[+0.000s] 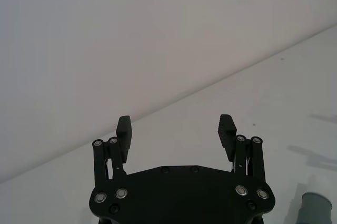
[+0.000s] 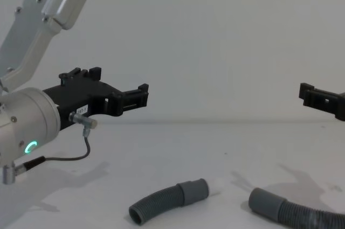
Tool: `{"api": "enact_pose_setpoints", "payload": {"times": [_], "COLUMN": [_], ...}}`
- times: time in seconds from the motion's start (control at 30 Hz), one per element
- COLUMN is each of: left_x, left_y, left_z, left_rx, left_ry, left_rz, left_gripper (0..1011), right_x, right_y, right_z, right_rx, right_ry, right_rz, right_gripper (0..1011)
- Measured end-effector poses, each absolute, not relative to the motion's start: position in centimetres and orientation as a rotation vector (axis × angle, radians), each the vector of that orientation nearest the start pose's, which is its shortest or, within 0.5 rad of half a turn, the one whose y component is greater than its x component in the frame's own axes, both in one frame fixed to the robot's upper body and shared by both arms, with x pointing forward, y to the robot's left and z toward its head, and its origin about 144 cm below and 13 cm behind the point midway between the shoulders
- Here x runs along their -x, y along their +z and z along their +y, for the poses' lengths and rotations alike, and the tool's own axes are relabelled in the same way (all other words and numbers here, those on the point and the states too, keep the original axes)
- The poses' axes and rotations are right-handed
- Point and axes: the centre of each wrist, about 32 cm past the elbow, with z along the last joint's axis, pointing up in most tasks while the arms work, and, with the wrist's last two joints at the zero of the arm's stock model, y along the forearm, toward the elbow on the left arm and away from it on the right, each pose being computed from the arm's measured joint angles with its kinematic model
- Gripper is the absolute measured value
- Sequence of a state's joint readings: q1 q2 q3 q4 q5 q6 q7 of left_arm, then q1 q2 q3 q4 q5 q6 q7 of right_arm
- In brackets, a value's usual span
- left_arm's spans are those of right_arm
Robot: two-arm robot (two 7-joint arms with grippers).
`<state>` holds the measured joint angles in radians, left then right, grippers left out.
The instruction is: Use both hands to pick up one end of the pipe from the table, align the ends, and insert them.
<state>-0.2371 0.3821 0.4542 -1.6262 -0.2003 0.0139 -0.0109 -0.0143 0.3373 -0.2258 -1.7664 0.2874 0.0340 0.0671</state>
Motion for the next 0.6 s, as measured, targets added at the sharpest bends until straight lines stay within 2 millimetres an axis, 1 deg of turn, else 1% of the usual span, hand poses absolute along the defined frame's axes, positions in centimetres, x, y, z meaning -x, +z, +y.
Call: {"api": "enact_pose_setpoints", "payload": {"times": [0.33, 0.6], "left_x": [-49.5, -50.1], "left_y": [120.8, 121.9], "left_z": [19.7, 19.5], "left_rx": [-0.064, -0.099], "left_ry": [1.106, 1.023], "left_rz": [-0.273, -0.266], "left_gripper": [1001, 1001], "right_x": [-45.0, -45.9], "right_y": [119.1, 119.7], "right_z": [-24.3, -25.6], "right_rx": [-0.009, 0.035], "right_ry": [-1.195, -1.108], "right_rz": [-0.072, -0.053], "right_gripper": [1002, 1001]}}
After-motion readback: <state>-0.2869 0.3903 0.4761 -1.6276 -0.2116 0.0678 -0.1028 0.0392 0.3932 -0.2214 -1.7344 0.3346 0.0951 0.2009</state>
